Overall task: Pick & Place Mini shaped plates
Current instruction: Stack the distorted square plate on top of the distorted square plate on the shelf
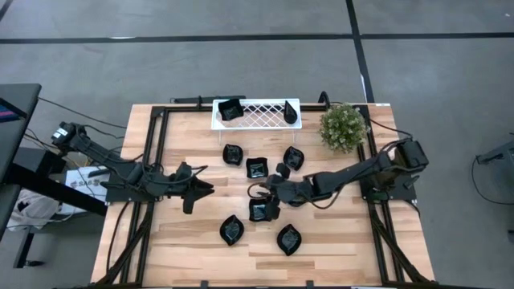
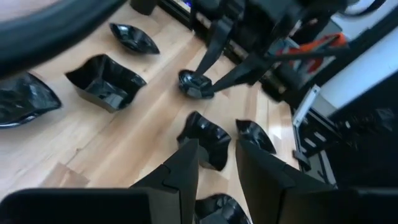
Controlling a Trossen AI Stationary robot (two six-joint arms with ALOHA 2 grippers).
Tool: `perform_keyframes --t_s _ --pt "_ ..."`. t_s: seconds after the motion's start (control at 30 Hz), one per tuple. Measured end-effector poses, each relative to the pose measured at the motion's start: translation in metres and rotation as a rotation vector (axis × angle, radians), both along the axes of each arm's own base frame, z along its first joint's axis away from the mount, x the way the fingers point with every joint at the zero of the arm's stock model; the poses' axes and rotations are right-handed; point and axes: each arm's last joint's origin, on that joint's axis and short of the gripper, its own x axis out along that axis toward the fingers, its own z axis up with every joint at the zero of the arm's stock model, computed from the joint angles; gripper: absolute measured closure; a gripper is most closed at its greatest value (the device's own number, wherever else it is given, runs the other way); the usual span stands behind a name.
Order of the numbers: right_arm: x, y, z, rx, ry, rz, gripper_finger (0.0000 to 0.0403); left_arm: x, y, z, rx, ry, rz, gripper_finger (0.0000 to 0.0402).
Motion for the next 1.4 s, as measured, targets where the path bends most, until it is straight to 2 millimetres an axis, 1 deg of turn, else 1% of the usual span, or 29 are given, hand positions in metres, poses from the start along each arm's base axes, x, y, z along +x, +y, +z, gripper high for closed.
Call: perform_keyframes --t_s 0.13,0.3,0.37,0.47,0.83,0.93,1.13,1.2,1.3,1.4 --pt "0.008 -0.008 -0.021 -0.087 0.080 0.024 0.0285 0.000 0.002 0.000 0.026 -0.016 0.056 0.0293" --pt "0.013 -0.020 -0.042 -0.105 0.144 -0.005 0.0285 0.000 0.002 0.001 0.031 -0.021 0.074 0.0293" --pt "0.014 -0.022 -0.047 -0.107 0.161 -0.009 0.0285 0.000 0.002 0.001 0.027 -0.021 0.076 0.0293" --pt "0.017 -0.021 -0.044 -0.130 0.154 0.009 0.0285 0.000 0.002 0.001 0.027 -0.021 0.076 0.0293" --pt "0.016 -0.021 -0.043 -0.394 0.223 0.206 0.0285 0.000 0.003 0.001 0.054 -0.021 0.074 0.0293" --pt "0.017 -0.024 -0.044 -0.438 0.237 0.233 0.0285 0.000 0.003 0.001 0.060 -0.024 0.085 0.0293" --pt "0.018 -0.040 -0.044 -0.436 0.247 0.207 0.0285 0.000 0.004 0.001 0.069 -0.027 0.099 0.0293" --pt "0.019 -0.043 -0.044 -0.434 0.250 0.259 0.0285 0.000 0.004 0.001 0.070 -0.028 0.100 0.0293" --pt "0.019 -0.042 -0.045 -0.442 0.250 0.343 0.0285 0.000 0.004 0.001 0.070 -0.028 0.101 0.0293" --pt "0.019 -0.042 -0.045 -0.448 0.252 0.355 0.0285 0.000 0.004 0.001 0.070 -0.028 0.101 0.0293"
